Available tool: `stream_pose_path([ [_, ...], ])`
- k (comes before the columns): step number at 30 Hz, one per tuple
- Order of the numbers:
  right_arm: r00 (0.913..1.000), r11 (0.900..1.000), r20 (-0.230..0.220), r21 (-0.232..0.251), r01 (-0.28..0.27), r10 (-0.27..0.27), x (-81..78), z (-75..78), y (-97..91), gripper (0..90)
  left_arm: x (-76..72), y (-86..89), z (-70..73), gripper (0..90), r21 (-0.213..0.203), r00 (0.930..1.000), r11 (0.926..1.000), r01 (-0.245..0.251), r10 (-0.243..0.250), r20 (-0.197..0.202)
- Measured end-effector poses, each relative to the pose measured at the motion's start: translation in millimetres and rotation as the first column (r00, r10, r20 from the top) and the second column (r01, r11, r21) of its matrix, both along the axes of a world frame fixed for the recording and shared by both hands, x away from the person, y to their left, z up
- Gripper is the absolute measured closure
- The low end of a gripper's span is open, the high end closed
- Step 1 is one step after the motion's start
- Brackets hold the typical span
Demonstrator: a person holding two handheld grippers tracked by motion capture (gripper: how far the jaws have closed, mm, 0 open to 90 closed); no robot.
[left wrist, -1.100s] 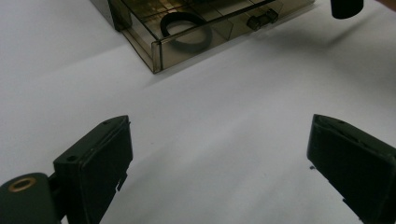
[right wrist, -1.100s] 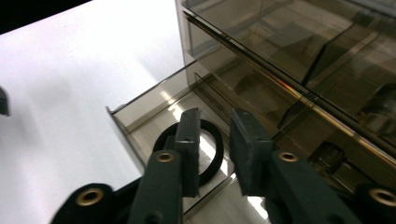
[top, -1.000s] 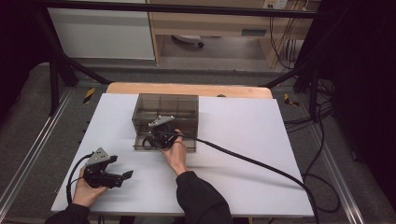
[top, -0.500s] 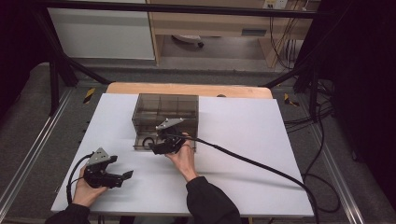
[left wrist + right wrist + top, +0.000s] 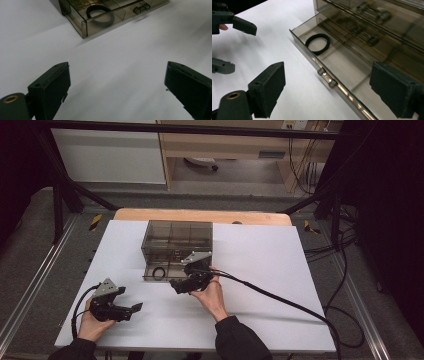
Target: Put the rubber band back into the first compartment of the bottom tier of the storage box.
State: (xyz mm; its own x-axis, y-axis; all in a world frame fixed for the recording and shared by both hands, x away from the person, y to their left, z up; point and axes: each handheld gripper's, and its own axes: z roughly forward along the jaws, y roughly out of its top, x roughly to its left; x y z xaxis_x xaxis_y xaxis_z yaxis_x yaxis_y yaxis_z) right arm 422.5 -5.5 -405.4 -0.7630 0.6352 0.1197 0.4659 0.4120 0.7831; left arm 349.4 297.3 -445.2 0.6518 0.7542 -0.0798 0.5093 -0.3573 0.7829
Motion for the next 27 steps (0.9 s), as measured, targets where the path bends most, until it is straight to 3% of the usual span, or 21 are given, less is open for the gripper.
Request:
stream_pose_path([
  [13, 0.9991, 0.9990, -0.008, -0.013, 0.042, -0.042, -13.2, 3.0, -45.1, 1.7, -0.2, -1.7, -0.5, 5.6, 0.010, 1.0000, 0.9999, 0.003, -0.003, 0.001],
  [27, 0.9950, 0.9950, 0.004, 0.003, 0.100, -0.100, -21.2, 0.0, -107.2, 0.8, -0.1, -2.0, -0.8, 5.6, 0.009, 1.0000, 1.0000, 0.001, -0.001, 0.000],
])
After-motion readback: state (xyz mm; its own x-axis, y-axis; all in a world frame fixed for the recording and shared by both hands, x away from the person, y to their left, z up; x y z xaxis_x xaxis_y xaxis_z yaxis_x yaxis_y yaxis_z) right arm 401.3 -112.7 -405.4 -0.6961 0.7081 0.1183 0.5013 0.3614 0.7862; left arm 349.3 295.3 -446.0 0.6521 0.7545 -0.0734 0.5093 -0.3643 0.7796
